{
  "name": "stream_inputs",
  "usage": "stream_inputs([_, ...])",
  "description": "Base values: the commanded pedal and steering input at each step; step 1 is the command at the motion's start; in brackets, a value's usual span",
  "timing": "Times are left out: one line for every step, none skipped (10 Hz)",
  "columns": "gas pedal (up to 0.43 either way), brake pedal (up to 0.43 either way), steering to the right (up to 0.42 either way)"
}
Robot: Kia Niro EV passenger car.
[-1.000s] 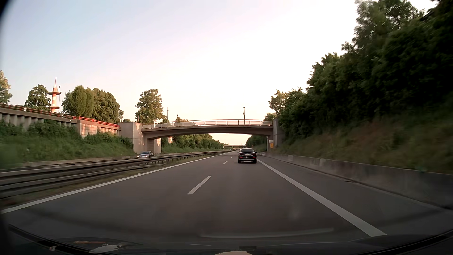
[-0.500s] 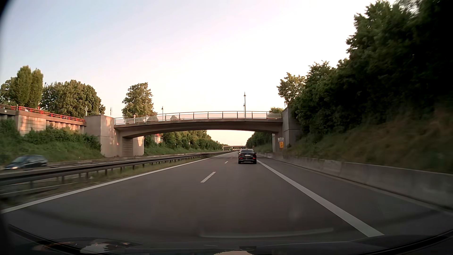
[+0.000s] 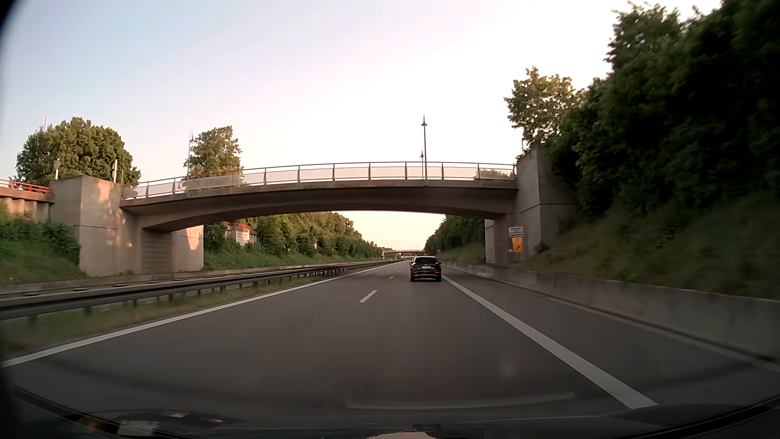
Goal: Follow the waypoints while adhering to traffic rules and regulations
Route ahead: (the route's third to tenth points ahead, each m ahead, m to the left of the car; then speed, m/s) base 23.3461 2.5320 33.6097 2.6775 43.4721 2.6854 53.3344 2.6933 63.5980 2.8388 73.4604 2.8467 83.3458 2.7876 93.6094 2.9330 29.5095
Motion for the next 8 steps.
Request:
stream_inputs([0.287,0.018,-0.001])
stream_inputs([0.287,0.012,-0.001])
stream_inputs([0.287,0.018,-0.001])
stream_inputs([0.287,0.018,-0.001])
stream_inputs([0.287,0.018,-0.001])
stream_inputs([0.287,0.012,-0.001])
stream_inputs([0.287,0.018,-0.001])
stream_inputs([0.287,0.018,-0.001])
